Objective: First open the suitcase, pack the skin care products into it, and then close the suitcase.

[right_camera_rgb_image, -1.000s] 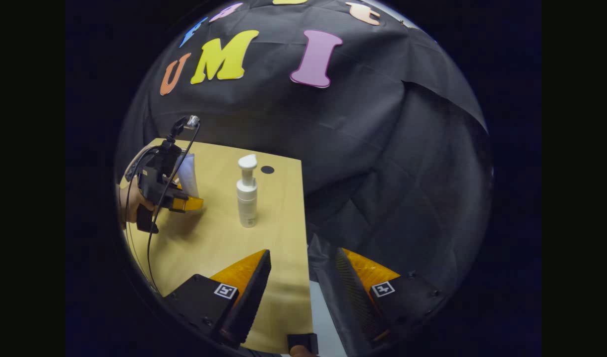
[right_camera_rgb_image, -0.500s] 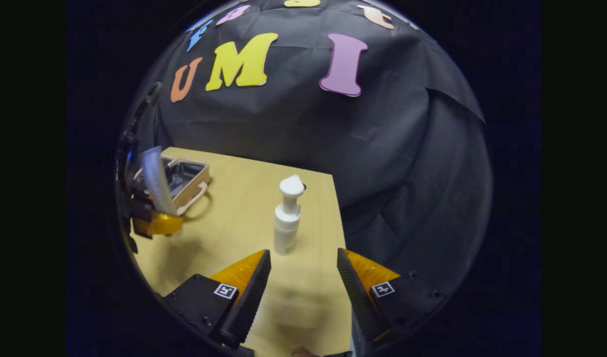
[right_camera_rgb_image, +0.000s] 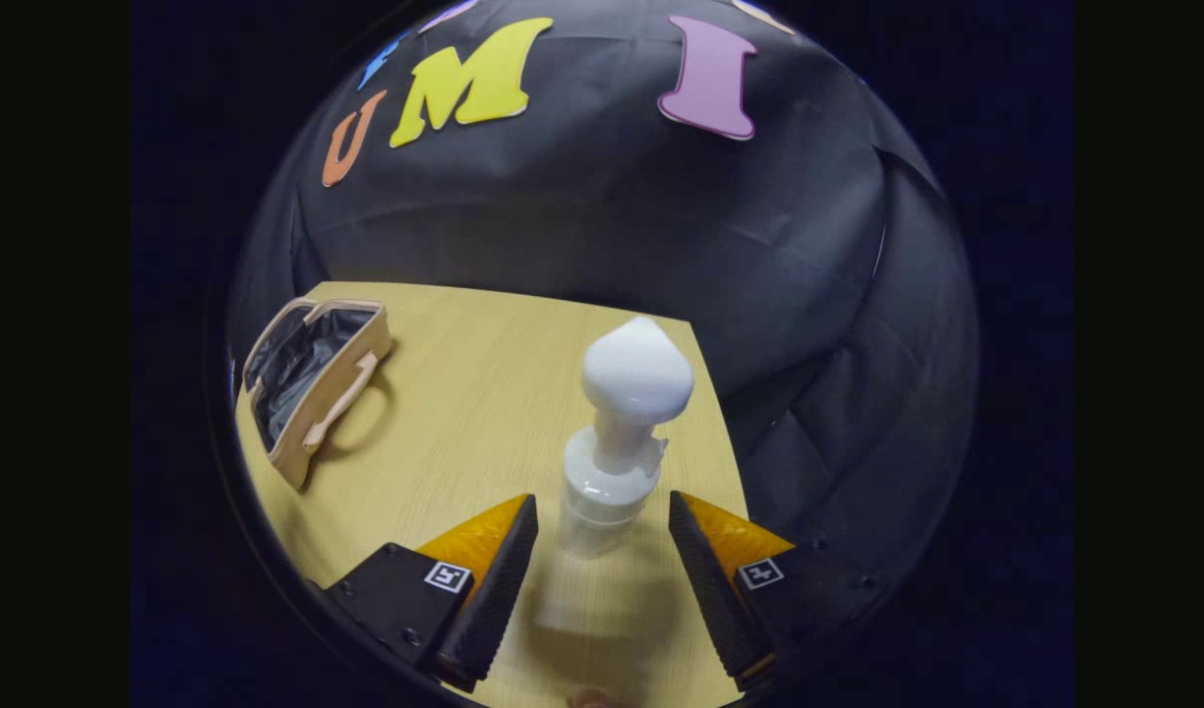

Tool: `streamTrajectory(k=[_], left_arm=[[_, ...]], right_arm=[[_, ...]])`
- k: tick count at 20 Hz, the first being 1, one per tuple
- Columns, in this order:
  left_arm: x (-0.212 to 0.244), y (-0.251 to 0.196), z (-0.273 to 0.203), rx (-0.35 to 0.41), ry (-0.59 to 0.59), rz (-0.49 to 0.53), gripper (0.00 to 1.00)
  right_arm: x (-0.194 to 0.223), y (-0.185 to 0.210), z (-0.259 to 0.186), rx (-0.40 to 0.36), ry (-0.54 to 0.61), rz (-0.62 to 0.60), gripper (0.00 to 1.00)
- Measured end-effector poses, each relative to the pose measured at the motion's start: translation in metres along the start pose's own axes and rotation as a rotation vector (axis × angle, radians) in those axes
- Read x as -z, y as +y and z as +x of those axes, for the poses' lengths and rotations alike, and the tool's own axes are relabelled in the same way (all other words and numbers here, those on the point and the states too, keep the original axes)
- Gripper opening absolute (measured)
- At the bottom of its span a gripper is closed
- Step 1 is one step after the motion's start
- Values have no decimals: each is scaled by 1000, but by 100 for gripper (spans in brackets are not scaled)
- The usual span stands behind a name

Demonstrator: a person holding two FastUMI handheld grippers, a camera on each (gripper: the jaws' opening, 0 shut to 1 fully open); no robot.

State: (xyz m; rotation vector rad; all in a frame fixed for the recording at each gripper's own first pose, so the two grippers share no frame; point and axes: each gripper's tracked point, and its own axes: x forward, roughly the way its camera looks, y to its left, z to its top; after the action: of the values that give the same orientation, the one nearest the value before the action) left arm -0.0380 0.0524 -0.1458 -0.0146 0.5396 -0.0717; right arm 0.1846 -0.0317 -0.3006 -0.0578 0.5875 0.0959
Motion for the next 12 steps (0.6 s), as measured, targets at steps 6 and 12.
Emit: streamTrajectory(k=[6,12], left_arm=[[-13,40,-35,-79,-58,-111,48],[-26,71,-51,-107,-91,-128,48]], right_arm=[[-2,2,24,6,22,46,78],[2,8,8,30,36,69,49]])
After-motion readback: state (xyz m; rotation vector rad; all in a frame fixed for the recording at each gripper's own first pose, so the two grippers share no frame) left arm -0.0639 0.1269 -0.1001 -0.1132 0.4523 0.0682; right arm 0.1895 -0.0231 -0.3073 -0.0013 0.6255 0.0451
